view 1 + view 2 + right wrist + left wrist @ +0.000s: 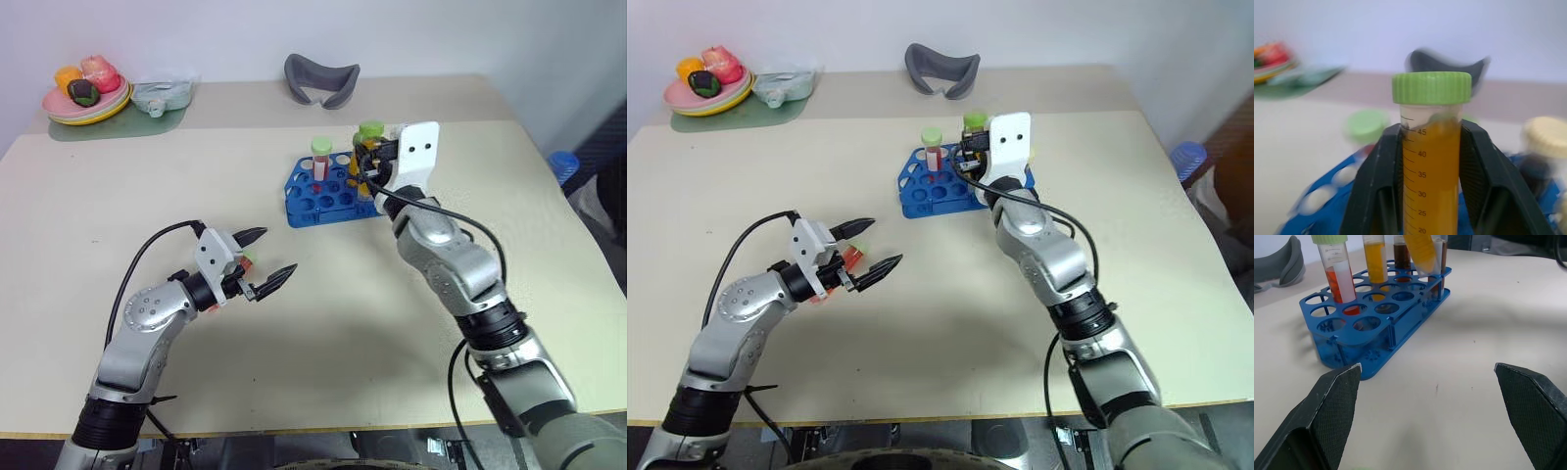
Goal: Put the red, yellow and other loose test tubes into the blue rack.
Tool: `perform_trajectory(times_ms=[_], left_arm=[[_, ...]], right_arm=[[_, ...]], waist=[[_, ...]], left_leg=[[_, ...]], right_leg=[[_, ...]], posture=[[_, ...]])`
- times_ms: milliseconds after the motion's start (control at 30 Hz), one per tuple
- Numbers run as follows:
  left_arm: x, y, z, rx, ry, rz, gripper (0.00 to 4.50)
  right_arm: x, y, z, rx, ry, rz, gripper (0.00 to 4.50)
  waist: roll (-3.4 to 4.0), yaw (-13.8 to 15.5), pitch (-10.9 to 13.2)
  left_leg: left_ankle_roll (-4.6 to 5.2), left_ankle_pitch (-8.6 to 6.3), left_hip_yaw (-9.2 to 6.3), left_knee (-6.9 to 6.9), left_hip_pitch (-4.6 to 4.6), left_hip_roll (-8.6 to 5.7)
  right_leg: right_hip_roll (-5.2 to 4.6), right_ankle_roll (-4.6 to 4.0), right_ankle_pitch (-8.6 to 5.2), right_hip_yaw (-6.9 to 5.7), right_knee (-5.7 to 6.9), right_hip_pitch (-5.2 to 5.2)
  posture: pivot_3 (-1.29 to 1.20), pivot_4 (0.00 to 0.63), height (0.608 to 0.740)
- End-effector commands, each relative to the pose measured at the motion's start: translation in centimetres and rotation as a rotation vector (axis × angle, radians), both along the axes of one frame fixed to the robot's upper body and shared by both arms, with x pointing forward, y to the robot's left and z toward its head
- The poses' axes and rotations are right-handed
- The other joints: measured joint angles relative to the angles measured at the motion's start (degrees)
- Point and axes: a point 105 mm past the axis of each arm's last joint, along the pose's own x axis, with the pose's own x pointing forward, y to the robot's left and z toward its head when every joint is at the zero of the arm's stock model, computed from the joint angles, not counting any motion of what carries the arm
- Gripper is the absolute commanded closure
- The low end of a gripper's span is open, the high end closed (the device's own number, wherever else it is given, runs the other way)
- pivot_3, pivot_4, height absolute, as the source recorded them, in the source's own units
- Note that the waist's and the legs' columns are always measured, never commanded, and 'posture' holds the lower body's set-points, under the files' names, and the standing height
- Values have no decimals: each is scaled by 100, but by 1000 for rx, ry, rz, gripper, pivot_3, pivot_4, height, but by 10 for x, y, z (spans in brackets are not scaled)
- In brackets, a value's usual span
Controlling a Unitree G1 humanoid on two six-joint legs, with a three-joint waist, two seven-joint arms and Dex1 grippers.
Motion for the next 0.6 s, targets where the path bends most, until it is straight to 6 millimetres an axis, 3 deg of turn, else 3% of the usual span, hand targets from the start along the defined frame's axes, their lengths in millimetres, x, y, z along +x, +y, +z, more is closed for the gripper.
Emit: perform_trajectory(times_ms=[33, 600], left_arm=[[-1, -2, 10, -19, -33, -10, 0], [-10, -14, 30, -43, -19, -23, 0]], right_arm=[[-2, -6, 18, 14, -150, -34, 3317], [9, -6, -20, 22, -109, -65, 3317]], waist=[[0, 7, 0], [0, 2, 0]], left_leg=[[-2, 1, 0, 0, 0, -1], [-6, 3, 0, 2, 5, -1]], right_leg=[[-1, 0, 0, 0, 1, 0], [-2, 0, 0, 1, 8, 4]], posture=[[0, 150, 740], [0, 150, 740]])
